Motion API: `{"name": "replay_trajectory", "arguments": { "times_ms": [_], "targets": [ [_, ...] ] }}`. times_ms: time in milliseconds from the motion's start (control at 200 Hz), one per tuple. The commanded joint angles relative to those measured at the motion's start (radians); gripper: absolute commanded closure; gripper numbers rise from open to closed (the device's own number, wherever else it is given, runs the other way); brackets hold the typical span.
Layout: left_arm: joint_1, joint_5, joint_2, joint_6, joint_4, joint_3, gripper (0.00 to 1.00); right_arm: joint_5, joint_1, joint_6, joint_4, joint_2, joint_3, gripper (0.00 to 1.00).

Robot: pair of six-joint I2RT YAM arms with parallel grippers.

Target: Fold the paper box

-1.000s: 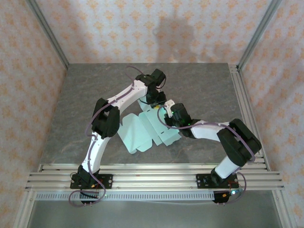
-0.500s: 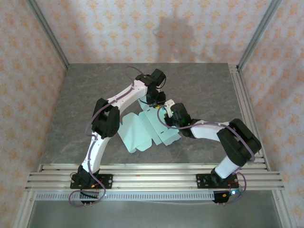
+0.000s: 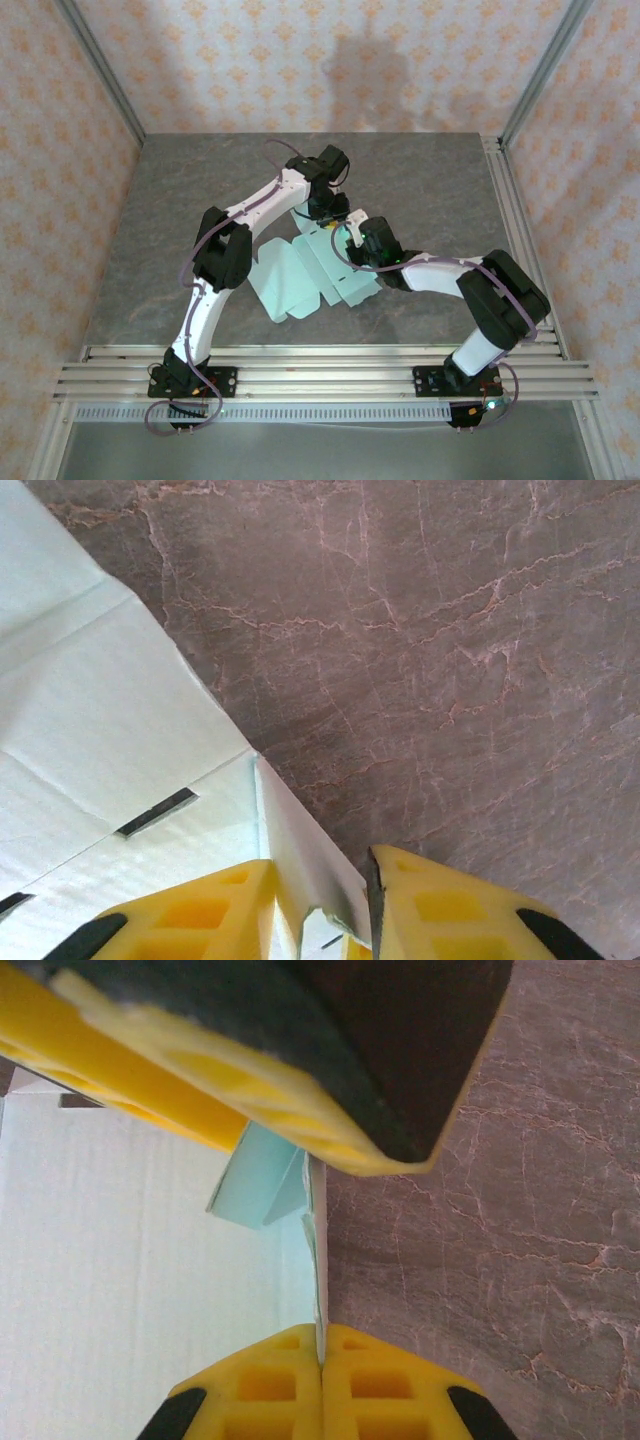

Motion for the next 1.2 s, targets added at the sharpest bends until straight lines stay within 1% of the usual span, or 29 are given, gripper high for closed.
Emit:
{"name": "replay_trajectory", "arguments": {
  "times_ms": [0,60,135,170,220,255,360,415,516,676,736,761,901,981,1191],
  "targets": [
    [-0.006,0.008,-0.011,0.002,0.010,0.010,0.76,0.000,0.000,-0.002,-0.005,-0.001,0.024,1.00],
    [-0.007,0.010,-0.011,0.003,0.010,0.011,0.84,-0.002,0.001,-0.004,-0.008,-0.002,0.025,1.00],
    [-0.007,0.011,-0.012,0.005,0.009,0.010,0.92,-0.001,0.001,-0.004,-0.012,-0.002,0.023,1.00],
    [-0.007,0.011,-0.017,0.004,0.011,0.008,0.94,0.002,0.001,-0.005,-0.013,-0.004,0.022,1.00],
    [-0.006,0.006,-0.030,-0.003,0.026,-0.005,0.93,0.008,0.001,-0.004,-0.013,-0.007,0.021,1.00],
    [-0.006,0.003,-0.045,-0.011,0.044,-0.018,0.87,0.013,0.001,-0.004,-0.013,-0.007,0.020,1.00],
    [-0.002,-0.033,-0.097,-0.037,0.089,-0.061,0.59,0.029,-0.003,0.011,-0.013,-0.006,0.020,1.00],
    [0.005,-0.052,-0.129,-0.046,0.108,-0.084,0.47,0.034,-0.006,0.017,-0.016,-0.004,0.020,1.00],
    [0.022,-0.100,-0.194,-0.050,0.131,-0.131,0.31,0.036,-0.012,0.030,-0.022,-0.003,0.022,1.00],
    [0.058,-0.178,-0.320,-0.024,0.174,-0.229,0.15,0.050,-0.014,0.047,-0.056,0.004,0.037,1.00],
    [0.074,-0.188,-0.351,-0.002,0.188,-0.266,0.01,0.055,-0.015,0.050,-0.074,0.011,0.051,1.00],
    [0.080,-0.194,-0.389,0.009,0.193,-0.283,0.00,0.060,-0.015,0.051,-0.082,0.014,0.057,1.00],
    [0.110,-0.248,-0.485,0.074,0.229,-0.396,0.00,0.072,-0.015,0.065,-0.132,0.029,0.093,1.00],
    [0.125,-0.286,-0.544,0.094,0.245,-0.465,0.00,0.101,-0.015,0.069,-0.194,0.047,0.130,1.00],
    [0.198,-0.239,-0.638,0.081,0.295,-0.643,0.00,0.192,-0.004,0.069,-0.319,0.106,0.216,1.00]
  ]
}}
